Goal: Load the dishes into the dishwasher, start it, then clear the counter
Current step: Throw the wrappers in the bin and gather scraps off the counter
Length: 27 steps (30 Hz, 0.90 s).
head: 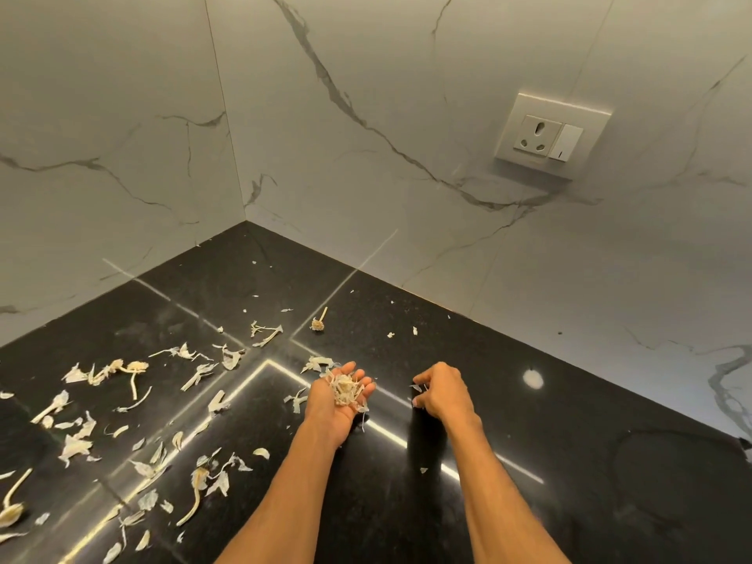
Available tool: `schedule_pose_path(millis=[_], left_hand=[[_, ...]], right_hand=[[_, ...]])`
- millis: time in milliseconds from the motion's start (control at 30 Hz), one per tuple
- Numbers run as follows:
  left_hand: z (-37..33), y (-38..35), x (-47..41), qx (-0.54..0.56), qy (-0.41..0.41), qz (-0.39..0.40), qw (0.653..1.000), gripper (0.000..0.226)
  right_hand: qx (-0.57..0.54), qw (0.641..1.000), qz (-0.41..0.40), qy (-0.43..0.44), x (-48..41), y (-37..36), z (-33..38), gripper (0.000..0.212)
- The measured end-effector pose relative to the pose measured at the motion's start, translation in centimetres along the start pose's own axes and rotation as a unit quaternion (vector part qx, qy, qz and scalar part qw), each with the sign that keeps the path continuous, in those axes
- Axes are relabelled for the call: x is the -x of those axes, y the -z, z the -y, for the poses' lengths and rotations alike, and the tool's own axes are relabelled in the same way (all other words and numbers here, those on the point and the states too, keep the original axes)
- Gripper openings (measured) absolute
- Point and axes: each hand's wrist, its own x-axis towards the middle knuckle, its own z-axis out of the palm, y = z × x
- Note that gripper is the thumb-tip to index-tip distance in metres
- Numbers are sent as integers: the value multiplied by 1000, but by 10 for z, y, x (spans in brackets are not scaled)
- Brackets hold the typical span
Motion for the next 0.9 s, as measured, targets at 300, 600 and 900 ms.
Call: schedule_pose_path(millis=[300, 600, 900], left_hand=[[-13, 1, -1, -23, -28, -13, 999, 26], [-11, 4, 6, -42, -34, 4, 999, 36], [-27, 15, 8, 4, -45, -30, 999, 24]], right_hand=[[-31, 999, -4, -30, 1, -12, 21, 15], [-319, 938, 128, 50, 21, -7, 85, 11], [-157, 986, 48, 17, 11, -11, 73, 41]])
